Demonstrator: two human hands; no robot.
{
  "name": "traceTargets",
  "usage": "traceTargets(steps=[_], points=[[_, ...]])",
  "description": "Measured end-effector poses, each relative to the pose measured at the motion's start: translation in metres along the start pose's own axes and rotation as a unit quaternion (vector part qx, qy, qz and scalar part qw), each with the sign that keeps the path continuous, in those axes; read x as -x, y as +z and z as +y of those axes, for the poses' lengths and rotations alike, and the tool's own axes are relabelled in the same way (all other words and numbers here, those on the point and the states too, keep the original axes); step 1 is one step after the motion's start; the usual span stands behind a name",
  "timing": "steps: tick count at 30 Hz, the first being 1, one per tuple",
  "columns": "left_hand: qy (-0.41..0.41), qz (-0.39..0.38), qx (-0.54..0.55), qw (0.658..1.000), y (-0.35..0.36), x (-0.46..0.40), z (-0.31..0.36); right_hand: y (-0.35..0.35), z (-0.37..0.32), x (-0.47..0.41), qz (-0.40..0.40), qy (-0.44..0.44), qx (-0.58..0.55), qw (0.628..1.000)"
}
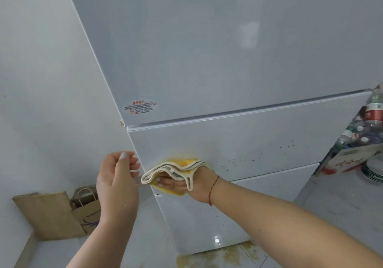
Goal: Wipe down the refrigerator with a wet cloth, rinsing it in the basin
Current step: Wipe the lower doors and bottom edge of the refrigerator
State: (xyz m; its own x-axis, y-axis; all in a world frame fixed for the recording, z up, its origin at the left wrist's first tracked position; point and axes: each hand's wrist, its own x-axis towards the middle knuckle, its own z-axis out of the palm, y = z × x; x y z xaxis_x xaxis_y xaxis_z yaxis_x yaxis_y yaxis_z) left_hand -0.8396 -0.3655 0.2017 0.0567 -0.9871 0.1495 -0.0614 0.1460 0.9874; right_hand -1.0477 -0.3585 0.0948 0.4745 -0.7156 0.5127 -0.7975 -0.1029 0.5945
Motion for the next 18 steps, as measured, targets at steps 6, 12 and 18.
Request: traceTargets(steps=[6, 12, 18], points=[[0.125, -0.013, -0.116, 0.985, 0.037, 0.018, -0.008, 0.018, 0.036, 0.056, 0.083, 0.01, -0.013, 0.996], [0.256, -0.052, -0.176, 0.949, 0.09, 0.028, 0.005, -0.009, 0.1, 0.093, 0.082, 0.058, 0.031, 0.994], [0.35, -0.073, -0.191, 0.914, 0.128, 0.036, 0.009, -0.014, 0.146, 0.134, 0.158, 0.165, 0.045, 0.973]])
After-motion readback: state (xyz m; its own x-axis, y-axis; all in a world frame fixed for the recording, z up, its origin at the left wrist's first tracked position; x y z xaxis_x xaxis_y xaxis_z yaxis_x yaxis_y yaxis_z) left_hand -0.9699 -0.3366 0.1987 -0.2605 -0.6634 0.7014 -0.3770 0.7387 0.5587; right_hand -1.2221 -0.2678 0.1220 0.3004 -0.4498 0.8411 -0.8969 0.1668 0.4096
